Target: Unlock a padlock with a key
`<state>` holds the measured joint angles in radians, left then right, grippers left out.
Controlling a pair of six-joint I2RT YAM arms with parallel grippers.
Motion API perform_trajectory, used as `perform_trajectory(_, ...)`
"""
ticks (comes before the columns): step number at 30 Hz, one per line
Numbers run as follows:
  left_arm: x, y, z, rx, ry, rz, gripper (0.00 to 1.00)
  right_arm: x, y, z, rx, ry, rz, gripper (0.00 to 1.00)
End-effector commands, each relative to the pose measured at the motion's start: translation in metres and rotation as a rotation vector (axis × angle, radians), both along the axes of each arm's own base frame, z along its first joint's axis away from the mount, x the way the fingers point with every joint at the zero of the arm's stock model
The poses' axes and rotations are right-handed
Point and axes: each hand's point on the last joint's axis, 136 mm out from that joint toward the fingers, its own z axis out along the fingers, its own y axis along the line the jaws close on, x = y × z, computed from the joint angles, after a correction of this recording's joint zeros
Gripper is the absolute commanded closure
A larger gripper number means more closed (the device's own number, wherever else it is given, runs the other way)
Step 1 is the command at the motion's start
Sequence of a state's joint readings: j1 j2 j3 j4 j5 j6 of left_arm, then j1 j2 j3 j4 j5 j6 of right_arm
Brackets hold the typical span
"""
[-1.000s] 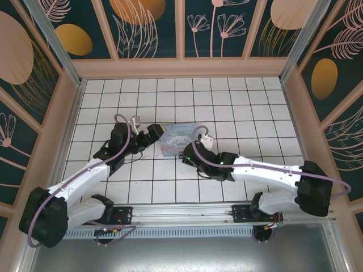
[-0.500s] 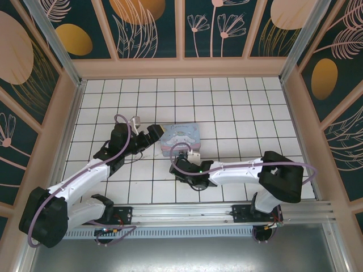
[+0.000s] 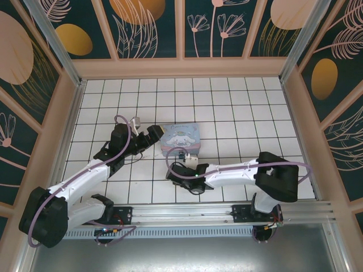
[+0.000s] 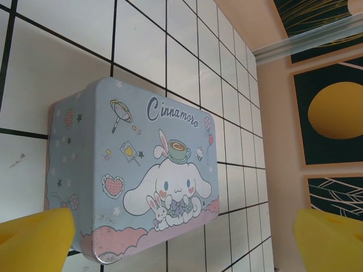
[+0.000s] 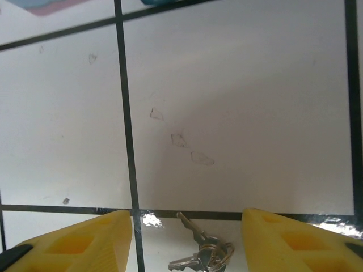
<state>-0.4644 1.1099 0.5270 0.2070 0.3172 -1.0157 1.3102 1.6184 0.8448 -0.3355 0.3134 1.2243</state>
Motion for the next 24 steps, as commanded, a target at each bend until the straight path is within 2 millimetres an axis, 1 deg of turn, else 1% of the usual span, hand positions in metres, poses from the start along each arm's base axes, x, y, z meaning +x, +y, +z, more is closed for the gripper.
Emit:
perform_trajectory(1,0.001,0.002,0.004,-0.013,-0.029,0.007,0.01,-0.005,-0.006,-0.005,-0.064,0.006,-0.022,0.49)
perform_trajectory(11,0.0,0.004,0.0,-0.009,-0.026,0.014,0.01,-0.008,-0.009,-0.015,-0.082,0.03,-0.103,0.53)
perform_trajectory(24,0.001,0.003,0.0,-0.013,-0.027,0.013,0.02,-0.02,-0.005,-0.026,-0.192,0.063,-0.089,0.58)
